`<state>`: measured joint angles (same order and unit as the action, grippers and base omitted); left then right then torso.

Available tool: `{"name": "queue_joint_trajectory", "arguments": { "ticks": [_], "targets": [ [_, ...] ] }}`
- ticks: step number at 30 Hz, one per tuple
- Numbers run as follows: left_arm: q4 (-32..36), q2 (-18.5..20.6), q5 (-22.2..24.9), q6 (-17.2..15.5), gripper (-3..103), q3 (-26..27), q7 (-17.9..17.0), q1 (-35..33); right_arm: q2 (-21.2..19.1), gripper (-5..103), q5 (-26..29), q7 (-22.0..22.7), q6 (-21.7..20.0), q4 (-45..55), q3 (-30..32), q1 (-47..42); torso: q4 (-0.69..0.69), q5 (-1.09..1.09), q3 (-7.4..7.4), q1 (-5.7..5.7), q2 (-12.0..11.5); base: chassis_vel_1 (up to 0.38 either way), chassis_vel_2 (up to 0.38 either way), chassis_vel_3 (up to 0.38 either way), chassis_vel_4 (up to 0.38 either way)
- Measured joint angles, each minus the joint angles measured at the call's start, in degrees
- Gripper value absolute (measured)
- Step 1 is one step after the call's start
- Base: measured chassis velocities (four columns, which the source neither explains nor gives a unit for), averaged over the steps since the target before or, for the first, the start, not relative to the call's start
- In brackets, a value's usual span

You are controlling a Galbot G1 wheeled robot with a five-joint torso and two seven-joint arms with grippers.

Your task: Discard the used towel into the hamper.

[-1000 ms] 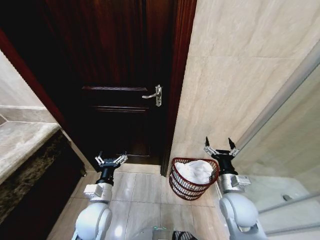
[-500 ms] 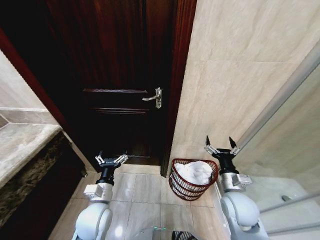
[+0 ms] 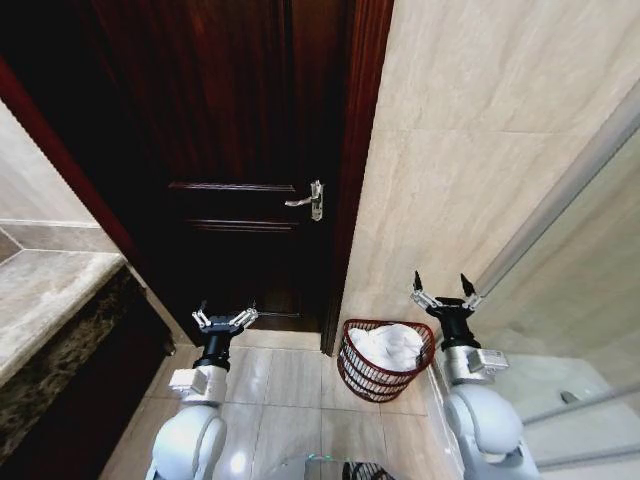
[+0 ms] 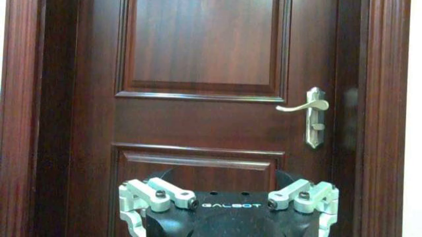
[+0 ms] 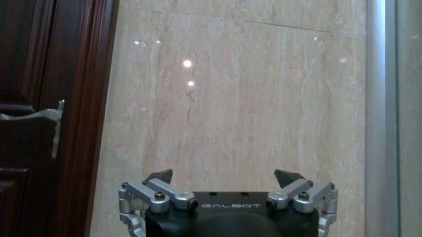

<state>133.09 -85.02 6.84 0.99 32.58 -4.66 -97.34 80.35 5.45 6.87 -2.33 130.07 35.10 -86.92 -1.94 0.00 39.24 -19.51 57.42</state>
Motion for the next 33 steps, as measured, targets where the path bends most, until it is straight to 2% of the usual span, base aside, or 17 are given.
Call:
{"name": "queue_joint_trajectory", "arguments": {
  "ticks": [18, 33],
  "targets": [
    [0.83, -0.09, 0.16, 0.01, 100, 0.44, -0.04, -0.66, 0.07, 100, 0.04, -0.11, 0.09, 0.80, 0.07, -0.59, 0.00, 0.00, 2.08, -1.67, 3.75, 0.000, 0.000, 0.000, 0.000],
    [0.72, 0.00, -0.15, -0.03, 100, 0.25, -0.04, -0.73, 0.42, 100, -0.05, -0.44, 0.35, 1.36, 0.22, -1.22, 0.00, 0.00, 3.05, -2.43, 5.47, 0.000, 0.000, 0.000, 0.000]
  ]
}}
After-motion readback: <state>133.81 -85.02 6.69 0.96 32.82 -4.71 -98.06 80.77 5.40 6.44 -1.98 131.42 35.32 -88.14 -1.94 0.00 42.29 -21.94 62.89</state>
